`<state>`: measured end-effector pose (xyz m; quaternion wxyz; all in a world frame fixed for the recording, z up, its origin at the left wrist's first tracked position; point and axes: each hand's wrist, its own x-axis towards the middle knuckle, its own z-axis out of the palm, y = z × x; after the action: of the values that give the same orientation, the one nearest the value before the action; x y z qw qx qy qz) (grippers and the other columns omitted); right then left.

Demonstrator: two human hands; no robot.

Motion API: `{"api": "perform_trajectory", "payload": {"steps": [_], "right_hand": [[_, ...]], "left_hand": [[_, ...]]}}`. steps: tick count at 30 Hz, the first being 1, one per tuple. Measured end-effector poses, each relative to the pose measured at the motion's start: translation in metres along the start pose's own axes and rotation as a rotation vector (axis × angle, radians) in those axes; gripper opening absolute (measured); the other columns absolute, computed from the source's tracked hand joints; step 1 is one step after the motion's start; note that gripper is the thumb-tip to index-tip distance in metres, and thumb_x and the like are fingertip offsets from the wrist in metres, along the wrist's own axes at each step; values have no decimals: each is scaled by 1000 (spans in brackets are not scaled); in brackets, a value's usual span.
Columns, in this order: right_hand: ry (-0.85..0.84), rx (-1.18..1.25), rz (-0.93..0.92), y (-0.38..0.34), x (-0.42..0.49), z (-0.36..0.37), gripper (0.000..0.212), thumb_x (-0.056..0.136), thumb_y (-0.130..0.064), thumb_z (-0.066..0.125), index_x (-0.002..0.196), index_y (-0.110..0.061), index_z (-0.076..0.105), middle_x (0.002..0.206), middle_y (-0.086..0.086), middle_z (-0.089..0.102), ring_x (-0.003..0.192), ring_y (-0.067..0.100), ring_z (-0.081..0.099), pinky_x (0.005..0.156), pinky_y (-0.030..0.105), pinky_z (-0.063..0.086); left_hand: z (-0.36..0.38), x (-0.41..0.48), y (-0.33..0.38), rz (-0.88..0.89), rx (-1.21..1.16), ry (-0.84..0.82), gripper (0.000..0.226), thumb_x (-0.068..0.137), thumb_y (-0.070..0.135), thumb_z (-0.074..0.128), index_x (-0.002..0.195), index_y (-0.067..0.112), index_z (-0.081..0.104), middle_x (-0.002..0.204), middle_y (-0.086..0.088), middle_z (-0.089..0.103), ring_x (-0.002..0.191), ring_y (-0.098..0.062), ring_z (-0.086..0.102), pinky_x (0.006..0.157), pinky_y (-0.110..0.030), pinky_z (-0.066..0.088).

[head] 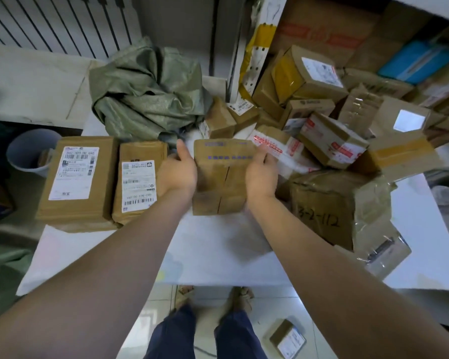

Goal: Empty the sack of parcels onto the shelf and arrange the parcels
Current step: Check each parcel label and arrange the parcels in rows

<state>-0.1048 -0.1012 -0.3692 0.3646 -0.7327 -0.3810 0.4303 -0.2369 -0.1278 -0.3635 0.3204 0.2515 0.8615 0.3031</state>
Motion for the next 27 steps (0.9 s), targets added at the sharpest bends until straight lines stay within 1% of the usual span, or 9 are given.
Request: {"api": "perform_trajectory", "payload": {"steps": [3,6,9,12,15,18,21,23,27], "right_hand": [[-94,280,113,-10,0,-9,44,101,-52,33,96,-25,67,100,1,72,101,19,67,99,39,50],[-121,219,151,-2,8,-12,41,100,-51,41,80,-24,63,94,4,73,96,22,69,96,41,51],[-223,60,264,23,10,1,25,94,-48,54,93,-25,63,101,6,72,95,27,69,91,48,55],[-366,-84,428,53,7,21,44,81,-55,64,115,-27,63,108,2,71,96,29,68,85,52,57],[-427,-213,347,64,-5,36,33,87,-33,66,118,-21,63,112,2,70,101,26,67,91,47,55],[-323,-289,263,72,1,42,24,87,-5,59,108,-15,67,103,5,73,97,27,69,85,42,59],[-269,-313,291,70,8,47,22,91,-19,58,111,-16,65,113,11,69,106,33,66,89,46,56],[-387,-409,388,64,3,52,39,97,-41,48,125,-16,59,126,11,62,116,32,60,96,48,51],[-455,-464,427,63,-1,58,46,104,-36,39,140,-10,48,141,11,51,124,31,50,103,42,42]], "left_hand": [[-8,1,0,13,-112,125,70,101,57,19,105,7,68,107,-19,66,104,-40,59,82,-39,42],[-9,7,-19,46,-54,146,66,100,57,22,97,10,69,98,-16,67,96,-38,59,77,-38,41],[-6,11,-49,154,150,169,52,100,47,34,97,11,72,94,-18,69,95,-38,59,87,-40,44],[3,16,-64,255,336,159,28,91,38,53,110,25,70,118,-11,64,118,-34,48,107,-45,29],[7,21,-67,245,422,62,55,82,40,64,134,33,50,154,-5,27,142,-29,25,116,-55,13],[10,24,-72,236,508,0,65,86,39,61,145,33,36,155,-6,25,143,-30,21,114,-57,16],[9,26,-74,253,548,-9,63,88,38,59,146,35,35,151,-6,29,143,-29,19,114,-58,16],[7,26,-72,242,542,-22,64,87,34,60,146,35,35,150,-5,29,142,-29,19,113,-57,17],[0,27,-65,225,567,-48,71,81,22,64,145,35,38,147,-4,34,138,-30,24,108,-54,25]]}}
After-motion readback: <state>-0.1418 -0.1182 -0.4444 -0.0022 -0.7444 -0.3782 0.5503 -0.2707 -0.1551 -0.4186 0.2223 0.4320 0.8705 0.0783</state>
